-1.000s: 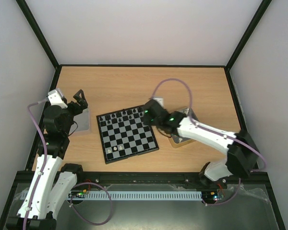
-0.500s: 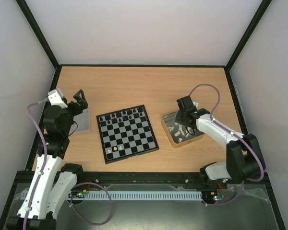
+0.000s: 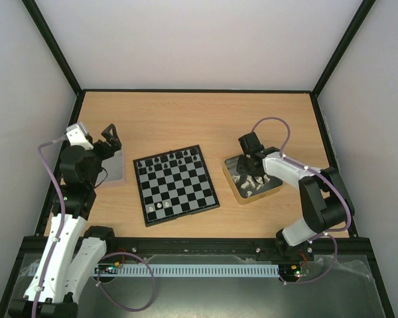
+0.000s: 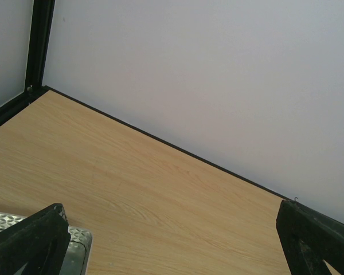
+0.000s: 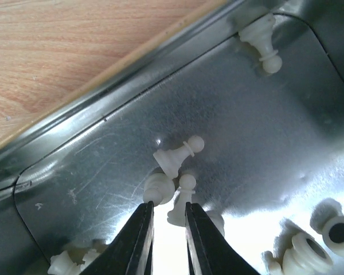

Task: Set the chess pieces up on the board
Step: Pick up the chess piece from the storage box.

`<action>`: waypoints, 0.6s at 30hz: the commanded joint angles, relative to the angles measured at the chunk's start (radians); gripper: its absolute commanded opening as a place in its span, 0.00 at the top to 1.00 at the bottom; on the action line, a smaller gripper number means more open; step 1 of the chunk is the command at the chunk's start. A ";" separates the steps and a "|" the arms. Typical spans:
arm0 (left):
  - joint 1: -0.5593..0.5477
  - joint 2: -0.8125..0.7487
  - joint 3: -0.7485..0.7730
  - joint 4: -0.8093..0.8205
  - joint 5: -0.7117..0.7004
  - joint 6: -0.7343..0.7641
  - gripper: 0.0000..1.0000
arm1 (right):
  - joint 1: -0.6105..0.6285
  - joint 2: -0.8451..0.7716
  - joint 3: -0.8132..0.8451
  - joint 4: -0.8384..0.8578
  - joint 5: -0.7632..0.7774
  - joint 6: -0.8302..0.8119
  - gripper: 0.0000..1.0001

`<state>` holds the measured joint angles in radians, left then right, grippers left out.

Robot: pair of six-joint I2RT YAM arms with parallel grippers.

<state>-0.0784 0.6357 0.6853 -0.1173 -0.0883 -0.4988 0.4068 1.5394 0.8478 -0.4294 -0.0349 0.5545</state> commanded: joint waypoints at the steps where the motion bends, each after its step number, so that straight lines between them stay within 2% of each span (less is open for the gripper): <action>1: 0.002 -0.002 -0.007 0.030 -0.003 0.005 0.00 | -0.003 0.029 0.026 0.017 0.007 -0.031 0.83; 9: 0.002 -0.004 -0.007 0.029 -0.005 0.005 0.00 | -0.003 0.045 0.037 0.030 -0.001 -0.043 0.81; 14: 0.002 -0.005 -0.007 0.027 -0.007 0.005 0.00 | -0.003 0.026 0.039 0.045 -0.016 -0.047 0.73; 18: 0.002 -0.007 -0.007 0.027 -0.007 0.005 0.00 | -0.003 0.033 0.043 0.050 -0.013 -0.045 0.72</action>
<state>-0.0784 0.6353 0.6853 -0.1177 -0.0891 -0.4988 0.4068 1.5661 0.8680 -0.3912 -0.0540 0.5182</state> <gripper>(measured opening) 0.997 0.275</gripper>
